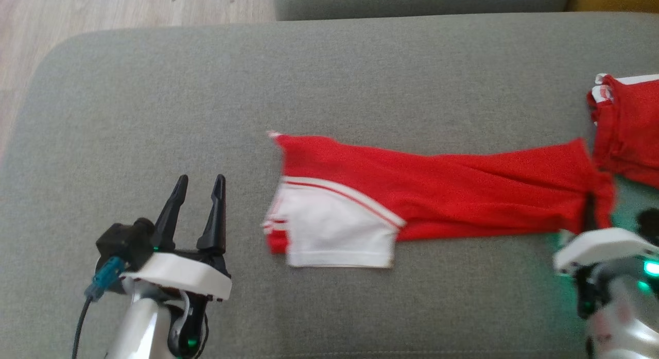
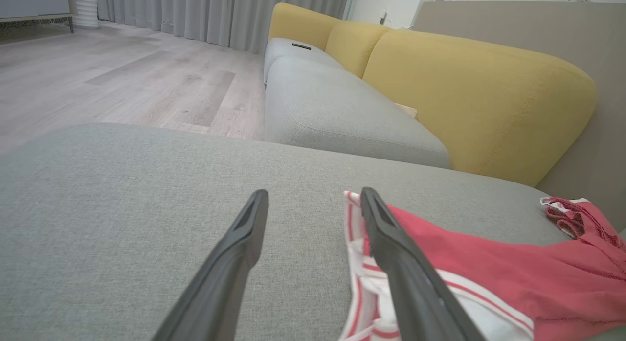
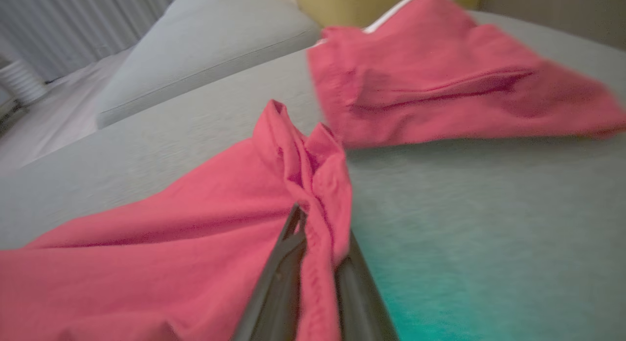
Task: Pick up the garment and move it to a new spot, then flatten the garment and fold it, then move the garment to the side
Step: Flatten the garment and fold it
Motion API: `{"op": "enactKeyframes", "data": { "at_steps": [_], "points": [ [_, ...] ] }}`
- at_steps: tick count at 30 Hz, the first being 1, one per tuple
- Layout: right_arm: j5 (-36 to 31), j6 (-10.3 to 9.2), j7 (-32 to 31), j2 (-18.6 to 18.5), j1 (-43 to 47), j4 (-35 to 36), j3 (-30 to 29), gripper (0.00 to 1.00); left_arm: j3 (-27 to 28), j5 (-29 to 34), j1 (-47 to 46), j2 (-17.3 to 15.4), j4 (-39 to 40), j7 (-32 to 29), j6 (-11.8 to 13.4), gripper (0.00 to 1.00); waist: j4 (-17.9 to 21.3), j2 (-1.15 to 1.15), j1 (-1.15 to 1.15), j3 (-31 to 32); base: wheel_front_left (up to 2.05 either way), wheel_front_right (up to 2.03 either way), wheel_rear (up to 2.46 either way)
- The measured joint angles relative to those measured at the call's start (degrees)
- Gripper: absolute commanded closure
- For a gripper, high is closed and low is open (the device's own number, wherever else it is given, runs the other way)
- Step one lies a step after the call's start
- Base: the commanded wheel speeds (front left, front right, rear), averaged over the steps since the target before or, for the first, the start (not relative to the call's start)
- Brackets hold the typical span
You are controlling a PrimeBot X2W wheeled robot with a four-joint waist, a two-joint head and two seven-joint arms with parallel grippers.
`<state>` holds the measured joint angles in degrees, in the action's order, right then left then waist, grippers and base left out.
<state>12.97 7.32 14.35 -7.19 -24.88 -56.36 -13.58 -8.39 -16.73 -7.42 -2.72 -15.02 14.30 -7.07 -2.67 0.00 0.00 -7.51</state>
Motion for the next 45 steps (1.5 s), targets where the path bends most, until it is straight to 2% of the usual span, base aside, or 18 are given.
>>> {"op": "enactKeyframes", "data": {
  "at_steps": [2, 5, 11, 13, 15, 19, 27, 31, 36, 40, 45],
  "points": [
    [-2.07, -0.01, 0.01, -0.67, 1.19, 1.74, -3.76, 1.00, -0.11, -0.01, 0.16, 0.01, 0.00, 0.00, 0.00, 0.00, 0.18, 0.00, 0.00, 0.43, 0.00, 0.00, 0.00],
    [-4.52, -0.01, 0.00, 0.80, 2.56, 3.30, -5.76, 1.00, -0.19, -0.03, 0.28, 0.02, -0.02, 0.00, 0.00, 0.00, 0.43, 0.00, 0.00, 1.24, 0.00, 0.00, 0.00],
    [-4.08, -0.02, -0.22, 4.15, 2.72, 7.23, -2.63, 1.00, -0.66, -0.13, 1.18, 0.02, -0.16, 0.00, 0.00, 0.00, 0.46, 0.00, 0.00, 3.13, 0.00, 0.00, 0.00],
    [1.42, -0.02, -1.08, 3.98, 2.42, 8.12, 2.23, 1.00, -0.94, -0.67, 1.65, 0.02, -0.15, 0.00, 0.00, 0.00, 0.18, 0.00, -0.01, 3.58, 0.00, 0.00, 0.00],
    [9.99, -0.03, -2.31, 3.91, 1.95, 9.55, 10.33, 1.00, -1.19, -0.67, 1.63, 0.02, -0.12, 0.00, 0.00, 0.00, -0.21, 0.00, 0.00, 3.97, 0.00, 0.00, 0.00],
    [21.28, -0.03, -2.79, 4.10, 1.92, 14.48, 24.49, 1.00, -1.75, -0.67, 1.64, 0.01, -0.11, 0.00, 0.01, 0.00, -1.36, 0.00, -0.01, 4.39, 0.00, 0.00, 0.00],
    [37.74, -0.03, -2.79, 3.93, 0.18, 15.41, 44.24, 1.00, -2.43, -0.68, 1.60, 0.01, -0.23, 0.00, 0.02, 0.00, -4.72, 0.00, 0.00, 4.37, 0.00, 0.00, 0.00],
    [44.93, -0.03, -1.87, 3.90, -2.70, 13.66, 51.27, 1.00, -3.01, -0.98, 1.59, 0.00, -0.47, 0.00, 0.03, 0.00, -6.90, 0.00, 0.00, 4.47, 0.00, 0.00, 0.00],
    [57.32, -0.03, -1.14, 3.86, -5.03, 10.23, 59.12, 1.00, -3.92, -1.59, 1.59, 0.00, -0.64, 0.00, 0.07, 0.00, -9.53, 0.00, 0.00, 4.10, 0.00, 0.00, 0.00],
    [63.64, -0.03, -0.52, 3.58, -8.41, 6.68, 64.58, 1.00, -4.63, -1.96, 1.38, 0.01, -0.87, 0.00, 0.11, 0.00, -11.35, 0.00, 0.00, 3.29, 0.00, 0.00, 0.00],
    [71.40, -0.03, -0.13, 3.50, -10.37, 5.49, 70.99, 1.00, -5.56, -2.18, 1.38, 0.00, -1.36, 0.00, 0.36, 0.00, -12.83, 0.00, 0.00, 2.84, 0.00, 0.00, 0.00]
  ]
}}
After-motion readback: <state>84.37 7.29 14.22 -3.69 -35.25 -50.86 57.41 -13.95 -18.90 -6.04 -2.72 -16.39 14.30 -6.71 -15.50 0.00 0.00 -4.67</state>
